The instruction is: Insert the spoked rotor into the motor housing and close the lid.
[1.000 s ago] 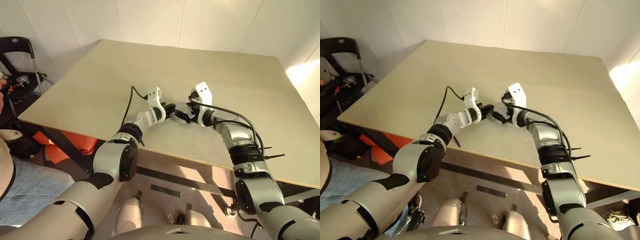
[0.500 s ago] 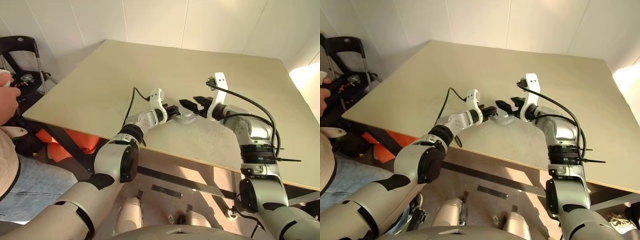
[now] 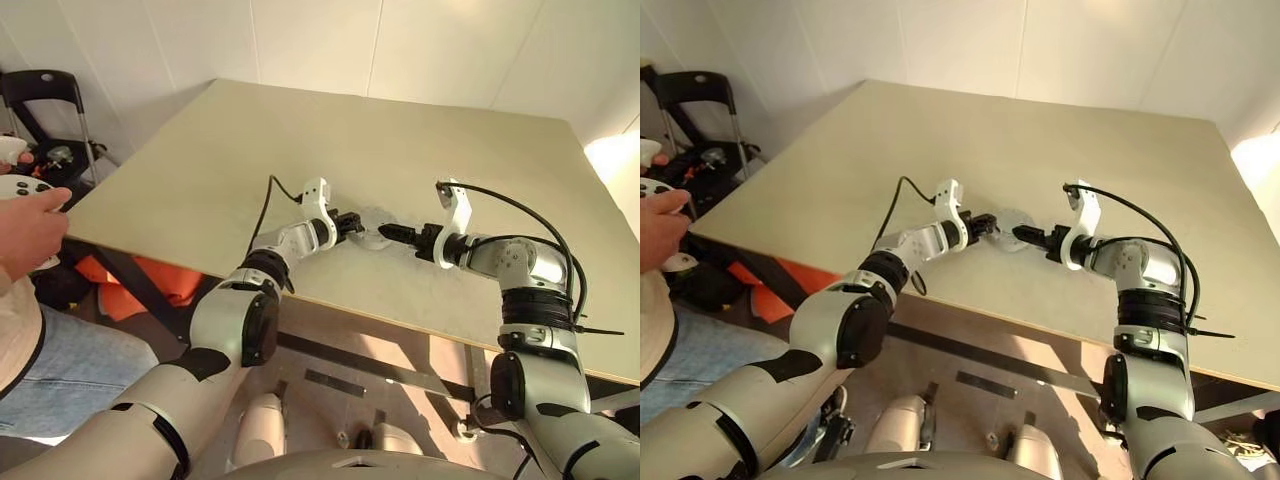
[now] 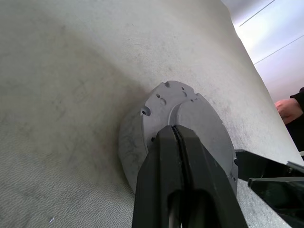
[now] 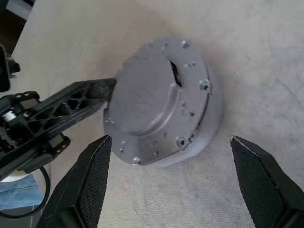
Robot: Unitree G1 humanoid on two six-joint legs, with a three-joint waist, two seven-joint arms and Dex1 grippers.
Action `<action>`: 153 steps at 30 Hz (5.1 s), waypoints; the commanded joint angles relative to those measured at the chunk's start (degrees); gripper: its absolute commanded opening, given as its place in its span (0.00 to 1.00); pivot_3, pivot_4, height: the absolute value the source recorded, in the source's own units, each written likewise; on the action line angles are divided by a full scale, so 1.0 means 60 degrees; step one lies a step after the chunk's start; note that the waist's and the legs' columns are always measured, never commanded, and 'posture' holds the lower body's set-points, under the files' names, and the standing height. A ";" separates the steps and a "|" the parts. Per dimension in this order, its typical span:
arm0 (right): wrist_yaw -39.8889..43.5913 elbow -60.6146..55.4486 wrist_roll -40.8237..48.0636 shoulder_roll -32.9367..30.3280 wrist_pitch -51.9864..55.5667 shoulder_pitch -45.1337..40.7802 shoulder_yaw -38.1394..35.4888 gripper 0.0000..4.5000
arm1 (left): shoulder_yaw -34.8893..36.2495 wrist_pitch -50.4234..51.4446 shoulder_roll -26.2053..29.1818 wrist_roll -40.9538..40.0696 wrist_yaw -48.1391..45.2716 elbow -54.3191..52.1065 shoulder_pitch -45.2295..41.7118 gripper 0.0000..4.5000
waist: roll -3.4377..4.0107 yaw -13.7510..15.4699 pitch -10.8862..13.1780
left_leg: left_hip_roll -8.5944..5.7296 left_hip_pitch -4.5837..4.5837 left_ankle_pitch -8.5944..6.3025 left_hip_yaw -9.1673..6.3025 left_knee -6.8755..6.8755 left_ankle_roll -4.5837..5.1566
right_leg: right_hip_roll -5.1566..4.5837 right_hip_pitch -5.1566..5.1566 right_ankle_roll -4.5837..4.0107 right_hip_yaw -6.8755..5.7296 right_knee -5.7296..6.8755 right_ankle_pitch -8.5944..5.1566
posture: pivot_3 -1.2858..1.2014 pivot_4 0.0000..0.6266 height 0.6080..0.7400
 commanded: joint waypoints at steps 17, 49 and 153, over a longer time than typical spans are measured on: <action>-0.1208 0.1987 0.1189 0.1110 0.0550 -0.1031 -0.1643 0.99 | -0.0234 0.0132 -0.0051 0.0166 -0.0019 -0.0133 0.0132 0.00 | 0.0003 0.0001 -0.0002 | 0.0001 0.0176 0.0027 0.0000 -0.0093 -0.0050 | 0.0003 0.0107 0.0012 0.0001 -0.0010 -0.0002 | 0.52 0.00 1.00; -0.2592 0.3686 0.1386 0.3065 -0.1997 -0.2656 -0.2980 0.91 | -0.0242 0.0127 0.0034 0.0307 0.0072 -0.0263 0.0265 0.00 | -0.0004 -0.0262 0.0006 | 0.0009 0.0171 0.0090 0.0013 -0.0249 -0.0148 | 0.0016 -0.0037 -0.0043 -0.0002 -0.0016 0.0024 | 0.52 0.00 1.00; -0.4420 0.2596 0.2633 0.3223 -0.3940 -0.3220 -0.1971 0.89 | 0.3072 0.1320 0.1705 -0.5088 0.0400 -0.3232 0.1615 0.52 | 0.0041 -0.0212 0.0042 | 0.0111 -0.0314 0.0131 -0.0005 0.0106 -0.0155 | 0.0010 -0.0365 0.0018 -0.0137 0.0190 0.0086 | 0.52 0.00 1.00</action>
